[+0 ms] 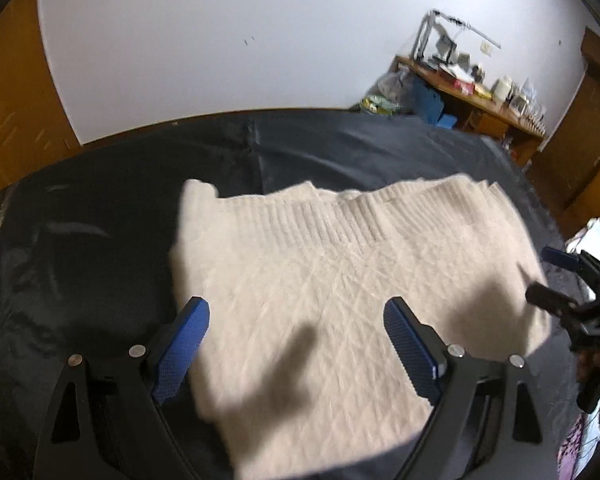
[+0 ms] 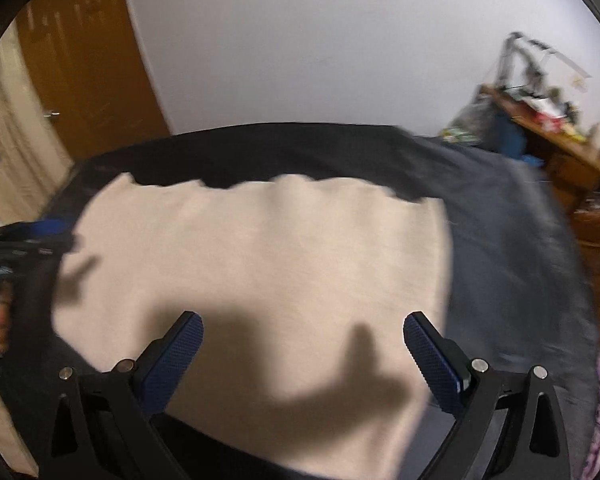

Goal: Fold clothes
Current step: 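Move the open right gripper to the side edge of the folded sweater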

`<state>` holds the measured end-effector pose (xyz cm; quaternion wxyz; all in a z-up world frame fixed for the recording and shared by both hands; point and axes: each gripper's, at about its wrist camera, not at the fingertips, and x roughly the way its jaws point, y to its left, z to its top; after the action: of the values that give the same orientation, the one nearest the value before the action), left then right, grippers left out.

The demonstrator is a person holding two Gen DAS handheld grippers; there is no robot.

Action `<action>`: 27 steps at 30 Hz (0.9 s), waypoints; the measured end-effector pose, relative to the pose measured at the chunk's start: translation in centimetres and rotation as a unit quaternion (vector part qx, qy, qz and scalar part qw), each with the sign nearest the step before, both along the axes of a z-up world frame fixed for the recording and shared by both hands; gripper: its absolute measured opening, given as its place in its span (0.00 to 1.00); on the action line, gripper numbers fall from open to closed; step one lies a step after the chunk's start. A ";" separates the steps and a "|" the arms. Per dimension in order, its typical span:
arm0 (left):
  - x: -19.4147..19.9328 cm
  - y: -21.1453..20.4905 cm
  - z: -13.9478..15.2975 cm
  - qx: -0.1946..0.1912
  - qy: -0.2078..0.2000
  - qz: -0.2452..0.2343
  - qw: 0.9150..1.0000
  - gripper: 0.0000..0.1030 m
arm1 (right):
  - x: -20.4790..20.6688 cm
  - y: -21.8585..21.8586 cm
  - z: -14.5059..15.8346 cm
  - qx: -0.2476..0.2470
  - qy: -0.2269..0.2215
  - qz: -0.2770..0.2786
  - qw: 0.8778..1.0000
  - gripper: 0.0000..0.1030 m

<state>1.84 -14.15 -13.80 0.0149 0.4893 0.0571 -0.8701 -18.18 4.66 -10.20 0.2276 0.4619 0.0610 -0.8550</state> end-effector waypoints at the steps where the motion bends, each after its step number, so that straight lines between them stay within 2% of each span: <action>1: -1.3 1.3 -1.5 -0.008 -0.013 0.002 1.000 0.89 | 0.0 -0.9 -0.6 -0.002 -0.012 0.013 1.000 0.98; 3: -2.0 1.8 -2.9 -0.019 -0.026 0.000 0.999 0.88 | -0.2 -2.2 -2.0 0.008 -0.034 0.029 0.999 0.98; 5: -1.9 1.4 -3.5 -0.029 -0.031 -0.009 0.999 0.88 | -1.1 -2.4 -3.9 0.044 -0.057 0.024 0.997 0.98; 9: -1.5 1.0 -3.8 -0.027 -0.024 -0.041 0.998 0.88 | -2.3 -1.4 -5.2 0.033 -0.055 0.022 0.998 0.99; 12: -1.4 0.6 -3.8 -0.021 -0.022 -0.044 0.999 0.88 | -2.3 -1.9 -5.3 0.046 -0.049 0.022 0.997 0.99; 15: -2.1 1.3 -4.0 -0.028 -0.026 -0.039 0.998 0.88 | -2.6 -1.9 -5.2 0.040 -0.048 0.021 0.998 1.00; 20: -2.5 1.8 -3.5 -0.029 -0.034 -0.024 0.999 0.89 | -2.2 -0.3 -3.8 -0.007 -0.069 -0.006 0.998 0.99; 24: -2.5 1.9 -2.8 -0.015 -0.032 -0.016 0.999 0.89 | -1.0 3.5 -2.9 -0.084 -0.084 -0.054 0.991 0.99; 27: -2.6 2.0 -2.3 -0.001 -0.030 -0.016 0.999 0.89 | -0.5 6.5 -2.6 -0.140 -0.093 -0.085 0.982 0.99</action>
<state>-0.72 -12.19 -16.05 0.0032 0.5160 0.0484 -0.8552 -18.71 11.18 -12.79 0.2210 0.5066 -0.1203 -0.8247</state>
